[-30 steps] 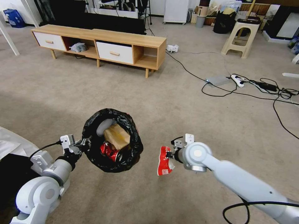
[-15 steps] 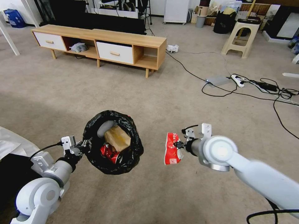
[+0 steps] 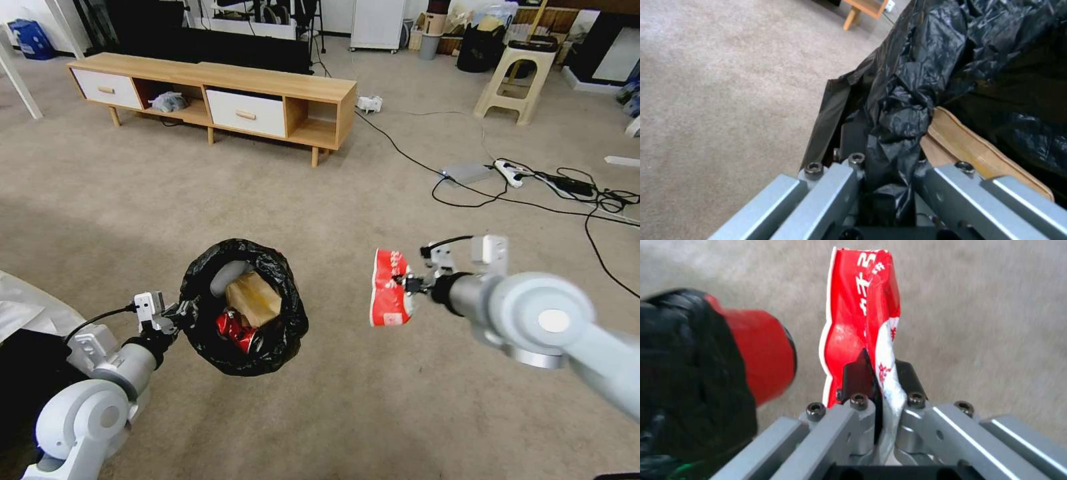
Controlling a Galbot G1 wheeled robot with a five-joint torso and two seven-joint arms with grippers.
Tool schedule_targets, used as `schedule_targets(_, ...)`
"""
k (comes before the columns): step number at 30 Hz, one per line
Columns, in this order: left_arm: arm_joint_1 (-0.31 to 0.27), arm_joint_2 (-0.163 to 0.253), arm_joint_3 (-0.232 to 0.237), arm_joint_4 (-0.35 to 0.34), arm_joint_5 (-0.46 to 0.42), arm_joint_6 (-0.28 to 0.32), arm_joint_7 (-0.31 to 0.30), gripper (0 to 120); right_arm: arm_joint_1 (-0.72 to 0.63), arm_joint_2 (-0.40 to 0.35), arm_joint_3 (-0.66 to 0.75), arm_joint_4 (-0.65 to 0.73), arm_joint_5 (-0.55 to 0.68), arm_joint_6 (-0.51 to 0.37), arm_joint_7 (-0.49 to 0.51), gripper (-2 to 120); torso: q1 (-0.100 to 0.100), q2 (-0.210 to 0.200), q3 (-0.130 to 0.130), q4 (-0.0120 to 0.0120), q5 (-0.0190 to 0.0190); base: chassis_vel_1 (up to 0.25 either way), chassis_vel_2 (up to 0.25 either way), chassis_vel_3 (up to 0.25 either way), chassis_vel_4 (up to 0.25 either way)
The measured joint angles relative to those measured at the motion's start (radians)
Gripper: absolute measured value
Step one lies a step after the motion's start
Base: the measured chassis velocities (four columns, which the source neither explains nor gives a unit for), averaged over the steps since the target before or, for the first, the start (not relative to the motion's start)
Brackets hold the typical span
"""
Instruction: Pick up the trash bin, then pick up the garbage from the floor and place it into the trash bin.
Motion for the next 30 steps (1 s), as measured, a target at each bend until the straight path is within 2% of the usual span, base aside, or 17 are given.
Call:
schedule_targets(10, 0.006, -0.001, 0.02, -0.008, 0.001, 0.005, 0.014, 1, -0.018, -0.087, 0.132, 0.081, -0.006, 0.005, -0.101, 1, 0.0, 0.0, 0.0, 0.0002, 0.0001, 0.0, 0.0, 0.0, 0.0)
schedule_targets(12, 0.009, -0.004, 0.03, -0.011, 0.003, 0.007, 0.018, 1, -0.023, -0.122, 0.185, 0.106, -0.034, 0.025, -0.185, 1, 0.0, 0.0, 0.0, 0.0003, 0.0001, 0.0, 0.0, 0.0, 0.0)
schedule_targets(13, 0.009, -0.004, 0.03, -0.011, 0.003, 0.007, 0.018, 1, -0.023, -0.122, 0.185, 0.106, -0.034, 0.025, -0.185, 1, 0.0, 0.0, 0.0, 0.0003, 0.0001, 0.0, 0.0, 0.0, 0.0)
schedule_targets(15, 0.011, -0.007, 0.038, -0.011, 0.004, 0.012, 0.022, 1, -0.031, -0.151, 0.217, 0.122, -0.088, 0.053, -0.271, 1, 0.0, 0.0, 0.0, 0.0002, -0.0001, 0.0, 0.0, 0.0, 0.0)
schedule_targets(16, 0.011, -0.007, 0.038, -0.011, 0.004, 0.012, 0.022, 1, -0.031, -0.151, 0.217, 0.122, -0.088, 0.053, -0.271, 1, 0.0, 0.0, 0.0, 0.0002, -0.0001, 0.0, 0.0, 0.0, 0.0)
schedule_targets(17, 0.012, -0.007, 0.045, -0.011, 0.005, 0.015, 0.025, 1, -0.034, -0.166, 0.227, 0.13, -0.136, 0.084, -0.33, 1, 0.0, 0.0, 0.0, 0.0001, -0.0001, 0.0, 0.0, 0.0, 0.0)
schedule_targets(18, 0.012, -0.007, 0.045, -0.011, 0.005, 0.015, 0.025, 1, -0.034, -0.166, 0.227, 0.13, -0.136, 0.084, -0.33, 1, 0.0, 0.0, 0.0, 0.0001, -0.0001, 0.0, 0.0, 0.0, 0.0)
schedule_targets(20, 0.015, -0.005, 0.064, -0.013, 0.006, 0.02, 0.029, 1, -0.035, -0.181, 0.231, 0.141, -0.227, 0.137, -0.409, 1, 0.0, 0.0, 0.0, 0.0002, -0.0001, 0.0, 0.0, 0.0, 0.0)
schedule_targets(27, 0.017, 0.013, 0.092, -0.013, 0.012, 0.026, 0.035, 1, -0.042, -0.198, 0.233, 0.151, -0.338, 0.192, -0.511, 1, 0.0, 0.0, 0.0, 0.0001, -0.0001, 0.0, 0.0, 0.0, 0.0)
schedule_targets(30, 0.016, 0.015, 0.105, -0.014, 0.013, 0.035, 0.036, 1, -0.043, -0.204, 0.228, 0.155, -0.404, 0.228, -0.584, 1, 0.0, 0.0, 0.0, 0.0001, -0.0001, 0.0, 0.0, 0.0, 0.0)
